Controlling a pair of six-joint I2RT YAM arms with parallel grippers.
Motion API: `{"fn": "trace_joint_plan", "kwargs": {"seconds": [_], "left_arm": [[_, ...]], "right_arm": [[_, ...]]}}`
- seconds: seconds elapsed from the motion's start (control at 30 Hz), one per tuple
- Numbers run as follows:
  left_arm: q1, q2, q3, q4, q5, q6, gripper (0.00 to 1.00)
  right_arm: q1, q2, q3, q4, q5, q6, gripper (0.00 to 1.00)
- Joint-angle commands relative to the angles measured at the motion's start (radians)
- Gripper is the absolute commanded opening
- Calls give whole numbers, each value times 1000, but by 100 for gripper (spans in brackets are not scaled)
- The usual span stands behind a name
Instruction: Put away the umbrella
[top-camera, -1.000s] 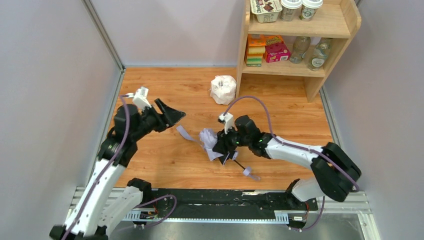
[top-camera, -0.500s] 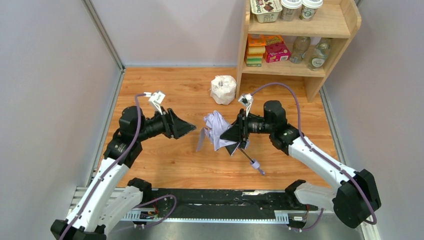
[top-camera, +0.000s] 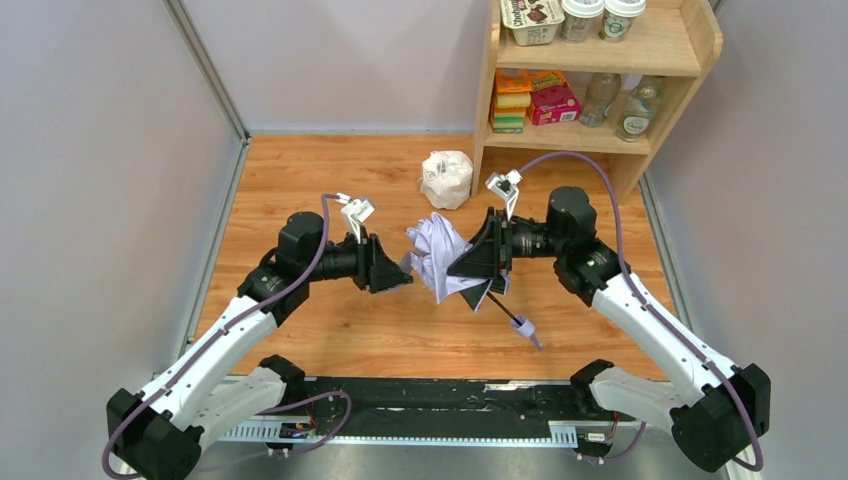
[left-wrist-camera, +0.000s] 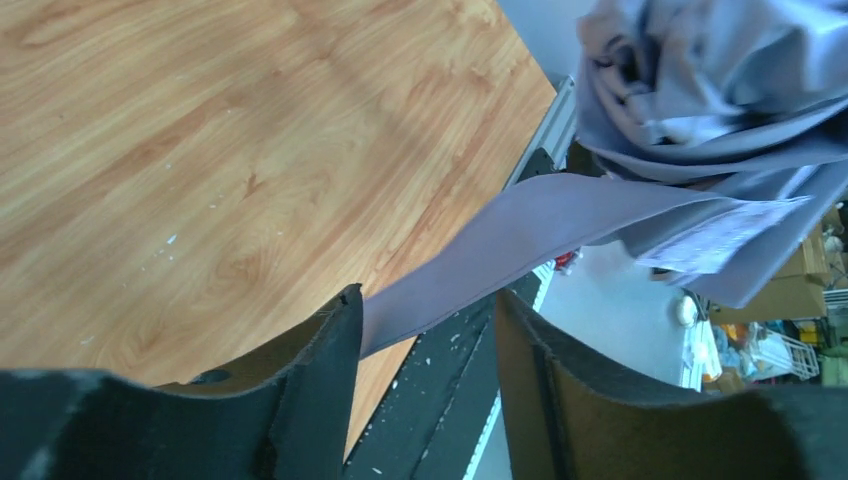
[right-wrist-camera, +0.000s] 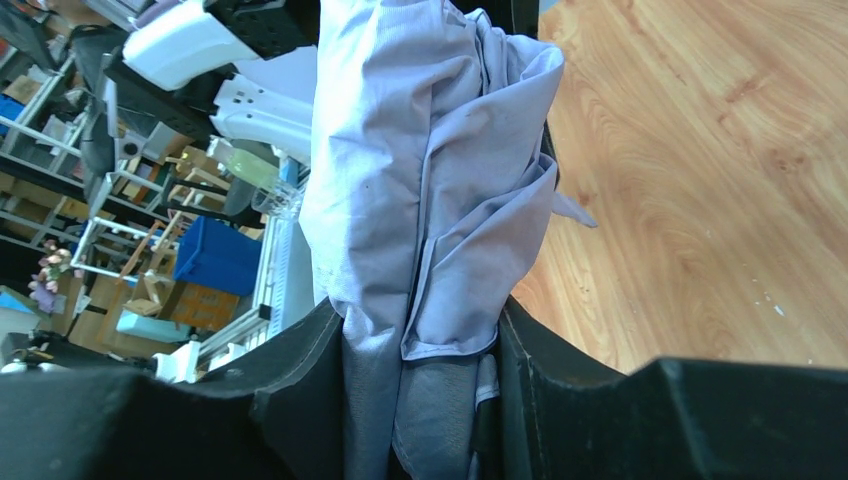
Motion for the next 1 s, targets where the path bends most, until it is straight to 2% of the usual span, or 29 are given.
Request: {"fn": "trace_joint_plan", "kwargs": {"seconds": [0.0, 0.1, 0.17, 0.27, 0.33, 0.5, 0.67, 0.7, 0.77, 0.83, 0.87, 0.9, 0.93, 0.97], "left_arm": [[-3, 0, -3, 18, -5, 63, 46], [-9, 5, -25, 82, 41, 37, 11], [-22, 3, -52, 128, 64, 21, 0], [-65, -9, -141, 292, 138, -58, 0], [-76, -23, -189, 372, 141, -102, 0], [-76, -11, -151, 175, 23, -2, 0], [-76, 75, -94, 116, -90, 26, 0], [-76, 103, -91, 130, -109, 21, 0], [-76, 134, -80, 136, -167, 3, 0], [-76, 154, -49, 101, -227, -10, 6], [-76, 146, -40, 58, -277, -16, 17], [-76, 134, -35, 50, -290, -20, 22], [-76, 100, -35, 27, -342, -32, 41], [-76, 82, -32, 9, -366, -40, 49]], "right_arm": [[-15, -26, 98, -8, -86, 83, 0], [-28, -15, 130, -13, -103, 133, 0], [-40, -1, 144, -9, -114, 170, 0], [-54, 17, 156, 11, -112, 199, 0], [-57, 28, 149, 109, -127, 259, 0], [-57, 28, 135, 178, -176, 375, 0], [-57, 23, 26, 613, -198, 805, 0], [-57, 23, 21, 629, -197, 822, 0], [-58, 14, 53, 504, -192, 731, 0], [-58, 10, 95, 337, -184, 602, 0], [-61, 7, 127, 232, -169, 516, 0], [-64, 7, 168, 70, -142, 386, 0], [-68, 14, 208, -101, -109, 259, 0], [-72, 23, 230, -166, -89, 200, 0]]}}
